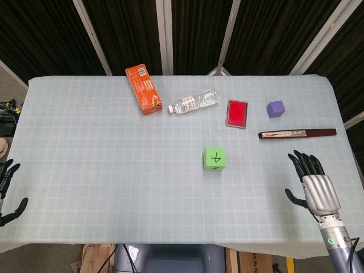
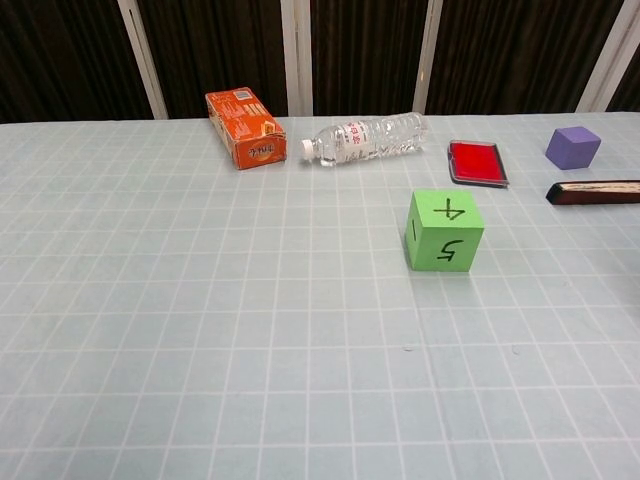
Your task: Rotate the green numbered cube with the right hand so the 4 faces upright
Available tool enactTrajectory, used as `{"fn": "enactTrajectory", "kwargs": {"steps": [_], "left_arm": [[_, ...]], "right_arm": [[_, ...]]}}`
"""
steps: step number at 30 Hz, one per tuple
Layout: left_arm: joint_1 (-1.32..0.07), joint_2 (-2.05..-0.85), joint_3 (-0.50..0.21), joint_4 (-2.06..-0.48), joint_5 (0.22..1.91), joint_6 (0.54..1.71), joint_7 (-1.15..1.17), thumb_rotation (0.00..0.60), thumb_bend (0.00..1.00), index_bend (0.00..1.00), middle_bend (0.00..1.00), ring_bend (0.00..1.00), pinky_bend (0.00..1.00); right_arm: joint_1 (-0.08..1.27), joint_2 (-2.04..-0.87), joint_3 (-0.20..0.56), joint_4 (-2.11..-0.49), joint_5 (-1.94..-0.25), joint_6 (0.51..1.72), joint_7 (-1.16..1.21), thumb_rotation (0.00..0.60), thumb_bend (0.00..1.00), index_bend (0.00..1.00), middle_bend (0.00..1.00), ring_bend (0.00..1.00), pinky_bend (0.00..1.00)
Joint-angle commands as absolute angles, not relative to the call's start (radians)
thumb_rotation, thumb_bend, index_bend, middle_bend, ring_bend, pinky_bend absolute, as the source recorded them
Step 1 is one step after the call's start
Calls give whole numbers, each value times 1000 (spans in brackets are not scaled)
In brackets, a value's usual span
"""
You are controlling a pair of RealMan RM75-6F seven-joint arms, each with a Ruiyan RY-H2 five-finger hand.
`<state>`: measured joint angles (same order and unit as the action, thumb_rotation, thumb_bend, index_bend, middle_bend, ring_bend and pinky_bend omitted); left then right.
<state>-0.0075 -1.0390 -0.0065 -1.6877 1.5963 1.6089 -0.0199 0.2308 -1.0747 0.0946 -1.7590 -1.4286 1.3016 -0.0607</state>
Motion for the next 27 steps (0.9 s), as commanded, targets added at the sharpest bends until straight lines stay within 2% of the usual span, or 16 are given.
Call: {"fn": "enactTrajectory", "kwargs": {"steps": [1, 6, 9, 17, 20, 27], "left_arm": [[-7, -1040, -6, -1688, 1596, 1608, -16, 600, 438, 86, 0, 0, 37], [-10, -1040, -8, -1692, 1585, 1596, -7, 600, 438, 86, 0, 0, 37], [-10, -1040, -10, -1694, 1580, 1595, -3, 600, 438, 86, 0, 0, 37], [-11, -1040, -21, -1700, 1568, 1598, 5, 600, 438, 86, 0, 0, 37], [-12, -1040, -27, -1700, 1553, 1592, 6, 600, 438, 86, 0, 0, 38], [-16, -1046, -36, -1705, 1530, 1581, 26, 600, 438, 86, 0, 0, 38]], "right_arm": [[334, -1007, 156, -1862, -1298, 1153, -165, 600, 323, 0, 42, 25, 0], [477, -998, 204, -1945, -1035, 994, -388, 600, 323, 0, 41, 25, 0], [581, -1031, 218, -1958, -850, 956, -537, 600, 323, 0, 41, 25, 0], [853, -1145, 225, -1952, -372, 1015, -841, 600, 323, 0, 41, 25, 0], [931, -1187, 228, -1925, -250, 1045, -904, 600, 323, 0, 42, 25, 0], [1066, -1242, 219, -1870, -43, 1027, -1005, 600, 323, 0, 42, 16, 0]]}}
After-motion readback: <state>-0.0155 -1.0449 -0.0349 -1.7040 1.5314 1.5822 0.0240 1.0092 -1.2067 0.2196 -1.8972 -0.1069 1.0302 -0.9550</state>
